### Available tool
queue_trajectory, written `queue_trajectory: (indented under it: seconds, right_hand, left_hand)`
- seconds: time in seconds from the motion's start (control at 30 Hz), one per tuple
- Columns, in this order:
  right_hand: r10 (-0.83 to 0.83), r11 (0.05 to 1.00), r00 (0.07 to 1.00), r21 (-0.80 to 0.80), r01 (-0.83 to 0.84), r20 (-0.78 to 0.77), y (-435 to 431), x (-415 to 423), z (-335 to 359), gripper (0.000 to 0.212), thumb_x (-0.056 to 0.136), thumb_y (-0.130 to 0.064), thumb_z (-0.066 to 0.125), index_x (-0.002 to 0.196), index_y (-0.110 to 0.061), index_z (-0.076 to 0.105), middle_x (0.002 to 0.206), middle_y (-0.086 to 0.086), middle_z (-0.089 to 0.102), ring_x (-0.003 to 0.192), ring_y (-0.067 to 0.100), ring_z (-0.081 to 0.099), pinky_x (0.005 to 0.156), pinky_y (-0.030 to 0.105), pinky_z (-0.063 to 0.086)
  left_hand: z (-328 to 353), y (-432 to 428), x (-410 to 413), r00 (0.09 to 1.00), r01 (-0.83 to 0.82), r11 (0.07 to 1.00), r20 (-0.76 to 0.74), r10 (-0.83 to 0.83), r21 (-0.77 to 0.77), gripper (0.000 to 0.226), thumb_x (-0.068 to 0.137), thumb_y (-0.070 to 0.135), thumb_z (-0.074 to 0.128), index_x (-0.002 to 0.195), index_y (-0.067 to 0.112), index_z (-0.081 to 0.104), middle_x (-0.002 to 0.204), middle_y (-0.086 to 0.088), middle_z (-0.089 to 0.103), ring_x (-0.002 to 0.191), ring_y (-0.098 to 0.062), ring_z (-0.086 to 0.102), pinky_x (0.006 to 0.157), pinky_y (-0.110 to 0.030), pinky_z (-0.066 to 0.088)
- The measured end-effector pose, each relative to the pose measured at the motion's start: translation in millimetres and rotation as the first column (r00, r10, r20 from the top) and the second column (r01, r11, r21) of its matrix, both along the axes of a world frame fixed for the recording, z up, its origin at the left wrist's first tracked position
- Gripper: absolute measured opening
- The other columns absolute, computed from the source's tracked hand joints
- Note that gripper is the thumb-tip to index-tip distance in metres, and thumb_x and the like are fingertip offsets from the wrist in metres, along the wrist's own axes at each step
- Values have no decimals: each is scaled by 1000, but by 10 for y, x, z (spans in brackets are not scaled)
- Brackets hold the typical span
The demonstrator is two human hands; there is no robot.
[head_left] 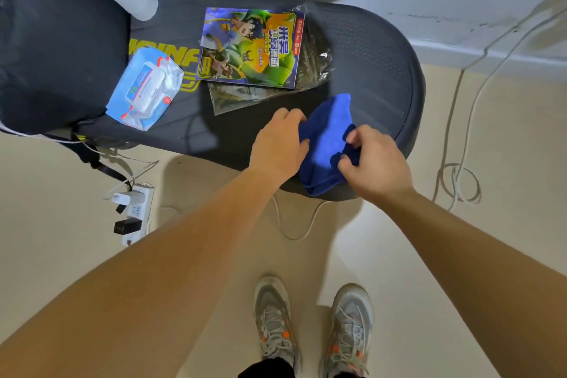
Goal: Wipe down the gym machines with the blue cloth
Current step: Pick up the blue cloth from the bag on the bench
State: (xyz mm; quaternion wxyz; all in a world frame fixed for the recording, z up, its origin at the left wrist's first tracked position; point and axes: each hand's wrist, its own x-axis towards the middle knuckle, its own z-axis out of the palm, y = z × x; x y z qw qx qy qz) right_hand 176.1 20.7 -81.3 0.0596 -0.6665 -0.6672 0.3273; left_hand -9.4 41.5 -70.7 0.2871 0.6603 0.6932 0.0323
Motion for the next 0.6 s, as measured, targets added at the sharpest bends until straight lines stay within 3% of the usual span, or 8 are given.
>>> queue_trajectory:
  seconds: [0.07,0.13,0.17,0.23,0.3,0.37,0.43,0.6]
  right_hand:
    - [-6,999,1000,36,6,-4,45,-30,124,75,77,-36,74,140,-23,36,133,8,46,116,32,50,88,42,49]
    - [119,983,990,129,-129,81,123,-56,253,102,67,-42,81,150,-30,24,146,12,31,127,37,39,96,47,45]
    - [213,963,967,139,-232,139,174,-76,319,97,64,-43,82,147,-32,32,148,10,31,130,38,36,98,48,43]
    - [404,908,896,40,-418,186,268,-107,431,55,73,-43,77,122,-30,58,134,4,49,122,33,45,94,43,42]
    - [440,887,896,-186,-423,60,291,-135,590,19,86,-35,69,100,-27,58,105,2,64,96,29,58,81,39,48]
    - [400,876,916,-287,-387,-14,244,-129,791,16,90,-28,65,91,-29,49,92,3,65,85,31,58,71,37,47]
    - [381,894,924,-260,-365,12,179,-77,1105,17,91,-27,62,87,-32,45,88,2,63,83,32,57,68,35,43]
    - [286,897,958,-357,-261,20,-46,139,2185,3,95,-29,56,96,-27,54,91,3,65,79,27,59,71,36,50]
  left_hand:
    - [145,-47,-24,996,27,1000,85,-26,-7,14,91,20,59,103,24,54,101,4,58,86,-19,56,70,-34,43]
    - [311,-81,-36,990,95,995,105,-96,14,15,89,17,60,100,26,56,95,7,62,83,-19,56,68,-35,44]
    - [393,-92,-35,986,129,991,107,-131,26,16,87,16,61,100,26,57,95,8,64,83,-18,57,69,-35,45]
    - [557,-120,-47,980,153,987,121,-157,40,21,83,13,63,98,27,59,91,7,66,80,-20,58,65,-33,44]
    - [731,-161,-89,982,132,991,134,-135,29,24,80,15,65,99,28,58,87,8,66,76,-19,57,62,-30,41]
    - [914,-206,-159,985,90,996,154,-84,-31,32,81,22,69,108,31,54,94,9,67,82,-17,60,69,-31,46]
    - [1169,-238,-248,989,58,989,141,-39,-134,39,84,28,70,118,30,51,105,10,67,94,-16,61,81,-34,50]
    - [2143,-327,-404,986,83,866,-88,-144,-493,30,92,38,60,117,22,57,116,-2,65,105,-25,60,94,-41,48]
